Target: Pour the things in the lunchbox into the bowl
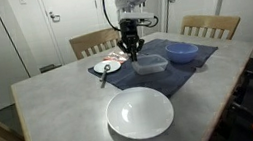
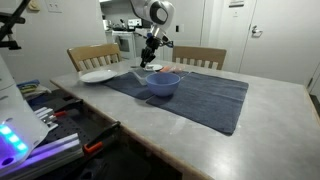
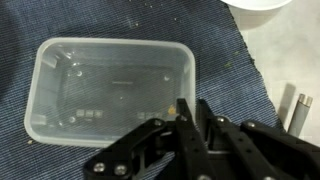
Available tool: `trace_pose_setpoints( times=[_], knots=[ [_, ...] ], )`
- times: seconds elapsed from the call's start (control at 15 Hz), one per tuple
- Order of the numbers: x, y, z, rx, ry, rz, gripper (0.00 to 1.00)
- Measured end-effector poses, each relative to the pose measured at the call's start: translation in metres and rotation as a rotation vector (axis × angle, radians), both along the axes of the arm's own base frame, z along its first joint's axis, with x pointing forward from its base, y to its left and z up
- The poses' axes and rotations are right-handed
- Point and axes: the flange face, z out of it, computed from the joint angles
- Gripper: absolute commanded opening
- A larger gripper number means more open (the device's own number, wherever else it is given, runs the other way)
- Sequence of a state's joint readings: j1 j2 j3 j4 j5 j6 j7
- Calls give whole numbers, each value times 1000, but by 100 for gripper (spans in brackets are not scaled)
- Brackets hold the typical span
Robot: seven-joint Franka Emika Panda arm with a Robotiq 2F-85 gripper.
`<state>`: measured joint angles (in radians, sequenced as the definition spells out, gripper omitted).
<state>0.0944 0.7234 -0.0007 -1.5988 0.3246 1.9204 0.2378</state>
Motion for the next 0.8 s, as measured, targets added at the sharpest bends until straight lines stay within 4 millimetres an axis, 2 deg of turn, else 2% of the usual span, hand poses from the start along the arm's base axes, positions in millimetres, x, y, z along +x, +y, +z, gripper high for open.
trace_pose_setpoints(
  times=[0.27, 0.47, 0.53, 0.8],
  knots=[
    [-3, 10, -2, 0, 1, 4, 76],
    [-5, 14, 3, 4, -1, 7, 96],
    [-5, 15, 6, 4, -3, 4, 99],
    [-4, 15, 22, -12, -12, -35, 100]
  ],
)
